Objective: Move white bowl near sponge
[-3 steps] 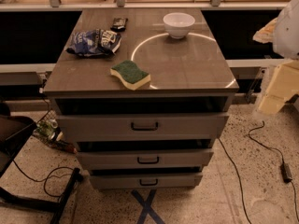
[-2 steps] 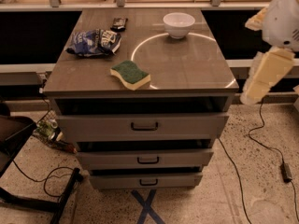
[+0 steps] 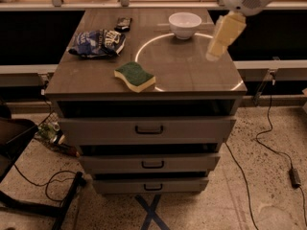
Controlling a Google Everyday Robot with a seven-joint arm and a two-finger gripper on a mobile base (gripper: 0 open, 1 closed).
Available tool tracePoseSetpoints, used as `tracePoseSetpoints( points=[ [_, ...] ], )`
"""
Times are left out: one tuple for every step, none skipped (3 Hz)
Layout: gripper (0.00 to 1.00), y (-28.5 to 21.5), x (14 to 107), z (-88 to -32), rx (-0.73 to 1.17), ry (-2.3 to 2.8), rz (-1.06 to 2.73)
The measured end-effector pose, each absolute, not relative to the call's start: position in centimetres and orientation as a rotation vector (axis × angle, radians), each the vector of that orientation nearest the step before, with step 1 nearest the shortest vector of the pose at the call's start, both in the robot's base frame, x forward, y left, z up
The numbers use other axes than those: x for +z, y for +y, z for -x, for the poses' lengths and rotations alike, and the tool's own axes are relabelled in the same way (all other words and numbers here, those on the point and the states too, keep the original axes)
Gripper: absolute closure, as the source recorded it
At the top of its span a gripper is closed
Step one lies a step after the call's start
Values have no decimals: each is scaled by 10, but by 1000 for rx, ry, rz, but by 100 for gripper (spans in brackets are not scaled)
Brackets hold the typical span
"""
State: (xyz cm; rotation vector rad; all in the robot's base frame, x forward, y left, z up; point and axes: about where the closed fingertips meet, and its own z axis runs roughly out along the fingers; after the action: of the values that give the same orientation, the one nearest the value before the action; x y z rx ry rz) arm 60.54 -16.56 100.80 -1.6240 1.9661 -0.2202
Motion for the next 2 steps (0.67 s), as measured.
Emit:
tracePoseSetpoints(
  points=[
    [0,-144,1016,-656,-237,1928,1624],
    [0,-144,1016,-656,-237,1928,1624]
  ],
)
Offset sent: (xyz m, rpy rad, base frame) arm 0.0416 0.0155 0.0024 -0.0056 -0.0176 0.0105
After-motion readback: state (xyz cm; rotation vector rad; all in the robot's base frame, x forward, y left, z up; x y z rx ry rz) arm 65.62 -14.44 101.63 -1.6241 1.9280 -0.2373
